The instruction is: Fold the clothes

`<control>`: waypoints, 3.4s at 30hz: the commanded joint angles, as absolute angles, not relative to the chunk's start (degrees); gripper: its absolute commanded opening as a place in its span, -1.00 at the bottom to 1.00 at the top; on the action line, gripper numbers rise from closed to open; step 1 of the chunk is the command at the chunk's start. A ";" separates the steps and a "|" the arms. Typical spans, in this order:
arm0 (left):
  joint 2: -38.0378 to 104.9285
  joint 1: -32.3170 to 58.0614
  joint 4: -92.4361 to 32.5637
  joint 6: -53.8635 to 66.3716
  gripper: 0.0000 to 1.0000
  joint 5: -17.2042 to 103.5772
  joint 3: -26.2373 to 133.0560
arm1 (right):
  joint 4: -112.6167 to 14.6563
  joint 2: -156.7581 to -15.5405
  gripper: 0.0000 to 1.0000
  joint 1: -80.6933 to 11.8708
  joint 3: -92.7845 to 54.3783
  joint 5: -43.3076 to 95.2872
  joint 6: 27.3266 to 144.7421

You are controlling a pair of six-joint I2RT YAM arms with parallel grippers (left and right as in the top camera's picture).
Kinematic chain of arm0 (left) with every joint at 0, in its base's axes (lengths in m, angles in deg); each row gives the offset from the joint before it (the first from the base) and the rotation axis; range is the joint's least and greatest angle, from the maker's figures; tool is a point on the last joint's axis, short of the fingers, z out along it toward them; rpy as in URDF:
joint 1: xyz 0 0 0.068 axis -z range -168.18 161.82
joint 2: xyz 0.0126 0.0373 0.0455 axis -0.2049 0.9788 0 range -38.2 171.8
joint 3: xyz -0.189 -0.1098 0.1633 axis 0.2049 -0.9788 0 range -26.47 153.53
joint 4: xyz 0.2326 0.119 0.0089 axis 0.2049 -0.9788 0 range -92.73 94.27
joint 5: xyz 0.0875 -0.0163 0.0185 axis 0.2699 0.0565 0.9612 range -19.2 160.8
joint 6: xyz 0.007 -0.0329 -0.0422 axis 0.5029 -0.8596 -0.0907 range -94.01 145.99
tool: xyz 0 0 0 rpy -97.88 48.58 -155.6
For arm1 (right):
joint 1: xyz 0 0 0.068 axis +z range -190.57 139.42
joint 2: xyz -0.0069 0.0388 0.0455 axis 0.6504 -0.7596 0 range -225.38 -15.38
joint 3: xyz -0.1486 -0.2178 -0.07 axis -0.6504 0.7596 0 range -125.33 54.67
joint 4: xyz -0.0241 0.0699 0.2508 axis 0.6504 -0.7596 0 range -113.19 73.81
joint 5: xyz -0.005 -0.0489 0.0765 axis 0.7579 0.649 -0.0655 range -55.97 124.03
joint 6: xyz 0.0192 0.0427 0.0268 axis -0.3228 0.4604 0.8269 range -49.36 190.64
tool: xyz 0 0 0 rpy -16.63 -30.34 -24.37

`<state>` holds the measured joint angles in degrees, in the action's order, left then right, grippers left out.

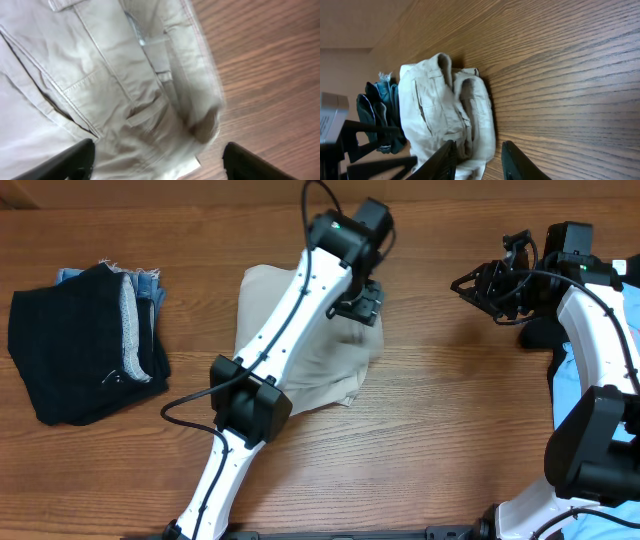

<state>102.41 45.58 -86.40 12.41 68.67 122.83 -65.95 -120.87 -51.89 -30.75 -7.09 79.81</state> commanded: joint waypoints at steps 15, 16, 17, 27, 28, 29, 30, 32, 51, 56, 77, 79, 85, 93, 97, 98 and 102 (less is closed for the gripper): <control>96.51 21.45 -89.46 16.12 0.69 57.15 115.26 | -67.96 -122.27 -0.07 -32.43 -30.86 3.34 70.10; 96.51 20.53 -88.50 16.19 0.71 57.02 113.58 | -66.30 -123.32 -0.07 -30.31 -30.82 3.36 68.72; 96.51 19.96 -88.04 16.19 0.72 57.00 112.29 | -65.25 -124.21 -0.07 -29.02 -30.84 3.60 68.64; 96.51 19.13 -86.56 18.50 0.81 57.02 103.94 | -57.69 -135.99 -0.07 -24.46 -30.84 1.94 69.31; 96.51 19.11 -86.16 18.50 0.81 57.02 103.55 | -57.21 -136.13 -0.07 -24.46 -30.82 1.59 69.31; 96.51 19.13 -85.75 18.50 0.81 57.02 103.24 | -56.75 -136.13 -0.07 -24.46 -30.82 1.24 69.31; 96.51 19.11 -85.46 18.50 0.81 57.00 103.11 | -56.20 -136.13 -0.07 -24.46 -30.82 0.43 69.31; 96.51 19.13 -85.16 18.48 0.82 56.98 103.11 | -55.20 -136.26 -0.07 -24.43 -30.82 -0.84 69.34; 96.51 19.07 -84.79 18.53 0.80 57.70 103.11 | -59.42 -132.93 -0.92 -23.41 -30.91 -9.39 67.30; 96.51 19.07 -84.61 18.55 0.82 57.87 103.11 | -69.71 -127.23 -0.92 -23.49 -30.91 -2.68 66.12; 96.51 18.89 -83.96 18.75 0.88 58.75 103.11 | -89.89 -125.83 -0.92 -19.73 -30.03 -0.62 64.35; 96.51 18.89 -83.98 18.75 0.89 58.95 103.11 | -90.17 -125.85 -0.92 -19.73 -29.71 2.13 64.40; 96.51 18.92 -87.04 18.77 0.91 58.77 103.09 | -81.82 -125.83 -0.40 -20.19 -26.69 7.07 68.07; 96.51 19.42 -85.86 19.14 0.88 58.95 102.00 | -63.85 -126.73 -0.04 -23.30 -26.75 6.13 78.49; 96.51 19.46 -83.47 19.14 0.88 58.70 98.24 | -56.93 -130.18 -0.12 -23.30 -26.75 6.05 82.95; 96.51 19.46 -83.04 19.14 0.88 58.70 96.99 | -56.05 -131.34 -0.16 -23.28 -26.75 5.21 83.50; 96.51 19.46 -81.73 19.16 0.87 58.73 93.36 | -54.78 -133.81 -0.47 -23.23 -26.75 0.38 84.20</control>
